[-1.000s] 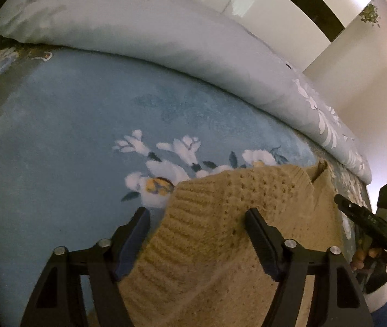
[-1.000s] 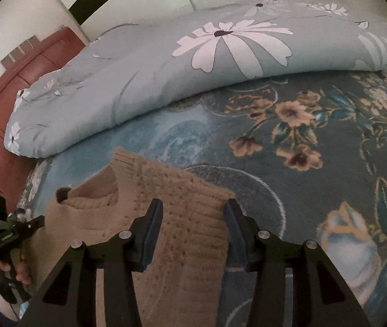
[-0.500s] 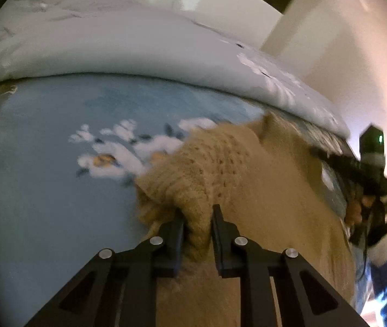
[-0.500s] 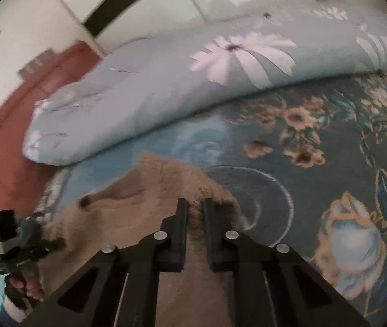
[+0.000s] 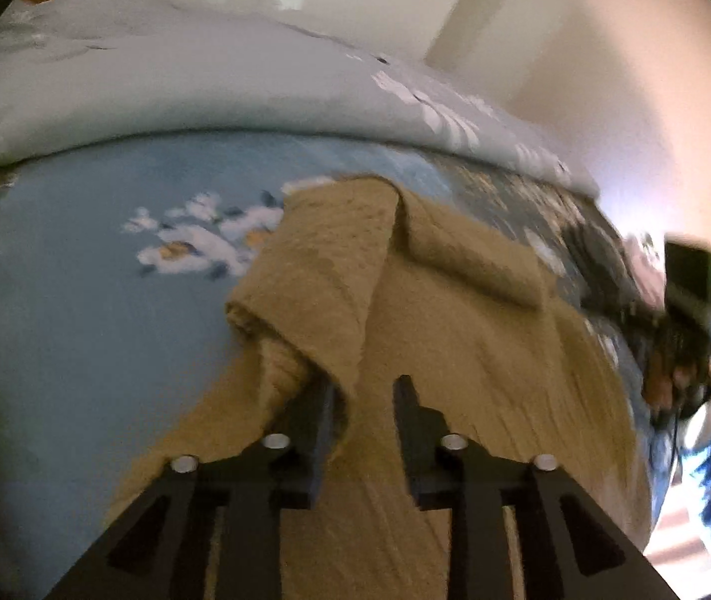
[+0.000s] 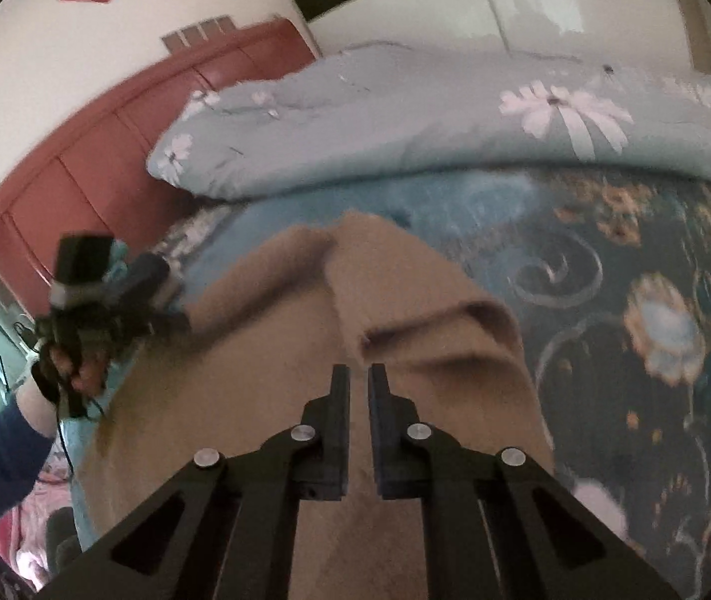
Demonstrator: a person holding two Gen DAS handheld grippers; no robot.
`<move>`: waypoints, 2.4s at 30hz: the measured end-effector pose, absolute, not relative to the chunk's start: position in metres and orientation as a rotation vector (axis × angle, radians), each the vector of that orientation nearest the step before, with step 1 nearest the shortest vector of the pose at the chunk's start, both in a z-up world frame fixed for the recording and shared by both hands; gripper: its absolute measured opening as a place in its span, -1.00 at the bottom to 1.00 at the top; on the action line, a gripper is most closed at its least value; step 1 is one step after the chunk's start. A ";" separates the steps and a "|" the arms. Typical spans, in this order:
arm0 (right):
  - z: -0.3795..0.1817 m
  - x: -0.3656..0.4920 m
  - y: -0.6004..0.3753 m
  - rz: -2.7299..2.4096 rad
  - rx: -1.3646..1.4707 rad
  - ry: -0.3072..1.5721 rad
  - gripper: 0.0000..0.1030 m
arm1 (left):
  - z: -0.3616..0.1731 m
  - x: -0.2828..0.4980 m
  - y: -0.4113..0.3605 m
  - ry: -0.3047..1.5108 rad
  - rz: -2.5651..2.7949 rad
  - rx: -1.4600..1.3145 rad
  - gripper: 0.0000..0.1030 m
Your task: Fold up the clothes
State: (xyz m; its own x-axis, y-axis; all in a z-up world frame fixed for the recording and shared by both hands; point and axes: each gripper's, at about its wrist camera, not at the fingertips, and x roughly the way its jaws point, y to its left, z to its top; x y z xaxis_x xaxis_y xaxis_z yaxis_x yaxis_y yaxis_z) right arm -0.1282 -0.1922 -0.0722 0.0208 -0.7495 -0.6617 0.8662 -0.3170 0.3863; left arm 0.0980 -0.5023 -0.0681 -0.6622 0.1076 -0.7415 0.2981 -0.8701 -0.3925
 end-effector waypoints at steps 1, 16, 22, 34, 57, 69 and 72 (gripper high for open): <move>-0.074 -0.131 -0.192 -1.638 0.985 0.160 -0.86 | -0.067 0.096 -0.511 0.800 -2.643 1.202 -0.22; -0.070 -0.124 -0.271 -1.610 0.900 0.384 0.01 | -0.097 0.089 -0.600 1.137 -2.265 0.957 0.17; -0.088 -0.118 -0.299 -1.641 0.881 0.569 0.01 | -0.116 0.072 -0.602 1.241 -2.272 1.100 0.19; -0.068 -0.165 -0.291 -1.839 0.857 0.602 -0.79 | -0.098 0.058 -0.588 1.317 -2.426 1.063 -0.64; -0.049 -0.201 -0.270 -2.001 0.969 0.388 -0.57 | -0.066 0.103 -0.574 0.984 -2.358 0.971 0.09; -0.073 -0.070 -0.115 -1.858 1.108 0.277 -0.10 | -0.060 0.219 -0.466 0.825 -2.359 0.999 0.29; -0.083 -0.055 -0.085 -1.852 1.170 0.218 -0.10 | -0.071 0.255 -0.450 0.870 -2.327 0.984 0.32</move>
